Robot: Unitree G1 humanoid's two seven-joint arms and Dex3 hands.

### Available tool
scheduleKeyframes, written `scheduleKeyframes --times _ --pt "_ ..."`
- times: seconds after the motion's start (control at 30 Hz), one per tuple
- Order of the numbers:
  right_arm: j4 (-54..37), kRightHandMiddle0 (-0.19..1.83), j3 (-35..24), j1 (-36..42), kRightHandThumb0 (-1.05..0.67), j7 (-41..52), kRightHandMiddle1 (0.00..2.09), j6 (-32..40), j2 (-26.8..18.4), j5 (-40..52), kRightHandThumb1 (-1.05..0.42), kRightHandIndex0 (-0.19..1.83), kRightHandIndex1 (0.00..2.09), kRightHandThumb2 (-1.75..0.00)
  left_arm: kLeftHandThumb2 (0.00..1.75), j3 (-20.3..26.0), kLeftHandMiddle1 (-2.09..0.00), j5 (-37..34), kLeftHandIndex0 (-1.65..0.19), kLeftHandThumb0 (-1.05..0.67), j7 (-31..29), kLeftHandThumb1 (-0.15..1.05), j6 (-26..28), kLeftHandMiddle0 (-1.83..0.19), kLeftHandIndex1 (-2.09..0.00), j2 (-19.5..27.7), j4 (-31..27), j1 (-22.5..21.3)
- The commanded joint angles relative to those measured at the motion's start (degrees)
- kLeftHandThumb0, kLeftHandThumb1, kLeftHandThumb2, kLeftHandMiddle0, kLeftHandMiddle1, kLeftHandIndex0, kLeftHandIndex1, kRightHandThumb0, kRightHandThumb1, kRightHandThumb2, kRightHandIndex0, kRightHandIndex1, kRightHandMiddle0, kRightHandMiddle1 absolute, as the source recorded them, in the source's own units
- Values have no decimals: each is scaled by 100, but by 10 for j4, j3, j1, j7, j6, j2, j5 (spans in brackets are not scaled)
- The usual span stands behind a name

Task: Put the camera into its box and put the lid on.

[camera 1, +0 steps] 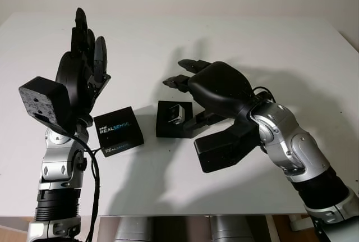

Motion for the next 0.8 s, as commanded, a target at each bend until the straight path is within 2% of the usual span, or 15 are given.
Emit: scheduleKeyframes --times 0.0,0.17,0.2,0.33,0.43,0.5,0.63,0.77 --pt "5 43 3 5 -81 -13 25 -1 -5 -10 -98 27 6 -6 60 1 0 0 19 -74 1 105 -7 19 0 -2 -1 -7" --pt "23 45 8 5 -80 -47 30 -1 -1 -30 -99 27 6 -6 60 0 0 -1 19 -73 -1 105 -3 19 0 0 -3 -6" --pt "26 43 8 4 -80 -53 36 -1 0 -31 -100 28 6 -6 60 0 0 -1 19 -73 -3 105 -6 19 0 1 -2 -6" --pt "29 21 10 4 -80 -67 87 -2 0 -34 -103 31 6 -6 60 0 0 -1 19 -73 -2 105 -8 19 0 -1 -2 -5" --pt "31 14 15 4 -80 -76 111 -1 -2 -44 -104 33 6 -5 59 0 0 -1 19 -73 1 105 -7 19 0 -2 -4 -6" --pt "31 11 16 3 -80 -70 114 1 -1 -47 -104 33 6 -5 59 0 0 -1 19 -73 1 105 -5 19 0 -2 -5 -6" --pt "32 15 19 2 -81 -63 104 4 0 -50 -105 32 5 -6 59 0 0 -2 19 -73 2 105 -3 19 0 -2 -5 -6" --pt "31 17 17 3 -82 -58 107 4 5 -40 -105 33 6 -6 59 0 0 0 19 -73 2 105 -5 19 0 -1 -4 -7"
